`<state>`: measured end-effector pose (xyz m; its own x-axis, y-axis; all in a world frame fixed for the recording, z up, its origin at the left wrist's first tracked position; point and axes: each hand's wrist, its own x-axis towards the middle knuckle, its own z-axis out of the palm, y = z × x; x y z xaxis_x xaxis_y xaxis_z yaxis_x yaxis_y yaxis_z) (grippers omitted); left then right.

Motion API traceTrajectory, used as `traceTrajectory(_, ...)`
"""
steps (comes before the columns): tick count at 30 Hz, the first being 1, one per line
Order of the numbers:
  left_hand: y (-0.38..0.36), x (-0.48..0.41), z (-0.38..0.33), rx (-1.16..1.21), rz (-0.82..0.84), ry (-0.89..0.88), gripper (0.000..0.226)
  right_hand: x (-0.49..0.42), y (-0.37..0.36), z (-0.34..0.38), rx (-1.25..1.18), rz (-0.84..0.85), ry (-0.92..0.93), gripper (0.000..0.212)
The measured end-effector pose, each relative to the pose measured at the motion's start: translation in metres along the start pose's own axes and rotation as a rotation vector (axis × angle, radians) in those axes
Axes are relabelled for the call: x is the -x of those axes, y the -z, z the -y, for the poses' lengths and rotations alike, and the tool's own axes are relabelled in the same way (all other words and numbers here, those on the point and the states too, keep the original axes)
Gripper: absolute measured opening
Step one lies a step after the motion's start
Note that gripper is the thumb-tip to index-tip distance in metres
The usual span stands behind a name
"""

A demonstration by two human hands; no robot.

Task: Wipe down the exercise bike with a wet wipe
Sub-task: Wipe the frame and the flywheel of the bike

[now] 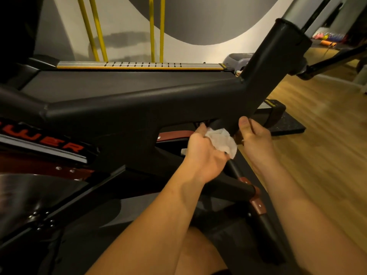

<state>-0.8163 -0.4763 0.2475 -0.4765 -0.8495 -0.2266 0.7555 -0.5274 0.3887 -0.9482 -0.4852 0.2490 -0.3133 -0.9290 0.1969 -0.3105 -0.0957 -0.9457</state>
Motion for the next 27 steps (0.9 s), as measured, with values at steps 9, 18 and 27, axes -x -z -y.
traceTrajectory(9,0.104,0.116,-0.047,-0.272,-0.337,-0.346,0.040,0.112,-0.089,-0.012,0.187,-0.057,0.354,0.010)
traceTrajectory(18,0.127,0.197,-0.093,-0.996,-0.412,-0.531,0.024,0.138,-0.160,0.049,-0.152,0.687,0.029,0.017)
traceTrajectory(27,0.130,0.216,-0.112,-0.663,-0.490,-0.592,0.037,0.127,-0.157,0.054,-0.275,0.608,-0.076,0.055)
